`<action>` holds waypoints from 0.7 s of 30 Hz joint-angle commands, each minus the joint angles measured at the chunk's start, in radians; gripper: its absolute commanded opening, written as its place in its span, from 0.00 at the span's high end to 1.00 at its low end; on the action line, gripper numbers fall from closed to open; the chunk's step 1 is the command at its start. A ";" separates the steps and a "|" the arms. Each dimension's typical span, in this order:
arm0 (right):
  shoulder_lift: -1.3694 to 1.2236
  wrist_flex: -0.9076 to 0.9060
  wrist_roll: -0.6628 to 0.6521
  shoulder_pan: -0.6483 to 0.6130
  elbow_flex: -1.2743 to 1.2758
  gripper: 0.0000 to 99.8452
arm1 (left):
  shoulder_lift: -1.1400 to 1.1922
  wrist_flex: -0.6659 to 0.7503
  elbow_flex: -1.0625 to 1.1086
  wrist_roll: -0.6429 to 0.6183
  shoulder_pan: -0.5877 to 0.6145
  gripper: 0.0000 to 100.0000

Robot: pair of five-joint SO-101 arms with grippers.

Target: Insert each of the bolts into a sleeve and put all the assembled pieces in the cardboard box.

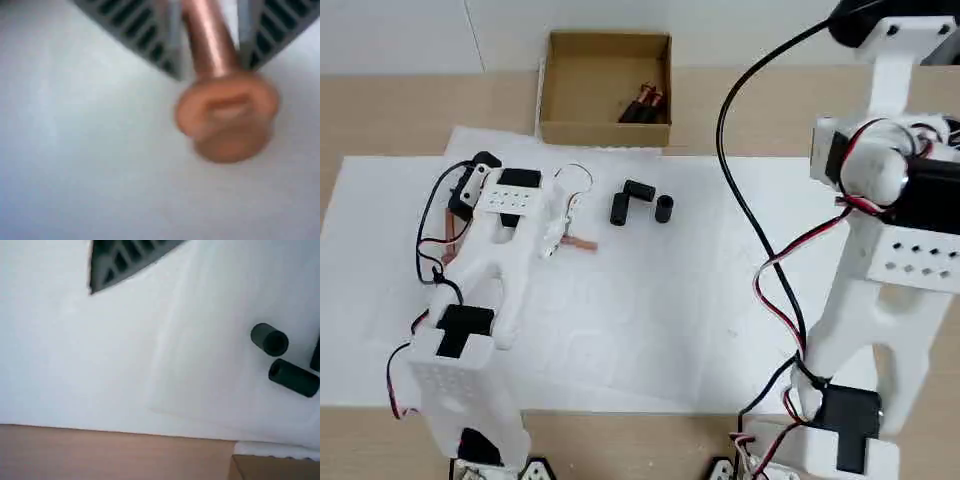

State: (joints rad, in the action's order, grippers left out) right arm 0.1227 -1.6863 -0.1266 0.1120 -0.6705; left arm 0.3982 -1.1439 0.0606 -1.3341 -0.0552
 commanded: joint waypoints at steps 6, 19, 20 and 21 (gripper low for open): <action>0.033 -0.001 -0.009 0.010 0.002 0.82 | -0.015 0.002 -0.004 0.112 -0.048 0.99; 0.033 -0.001 -0.009 0.010 0.002 0.82 | -0.135 -0.410 -0.237 1.108 -0.009 0.99; 0.033 -0.001 -0.009 0.010 0.002 0.82 | -0.132 -0.413 -0.229 1.183 0.002 0.99; 0.033 -0.001 -0.009 0.010 0.002 0.82 | -0.126 -0.411 -0.219 1.249 0.011 0.99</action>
State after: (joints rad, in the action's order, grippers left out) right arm 0.1227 -1.6863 -0.1266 0.1120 -0.6705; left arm 0.3276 -1.5336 -0.1281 -0.3000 -0.0706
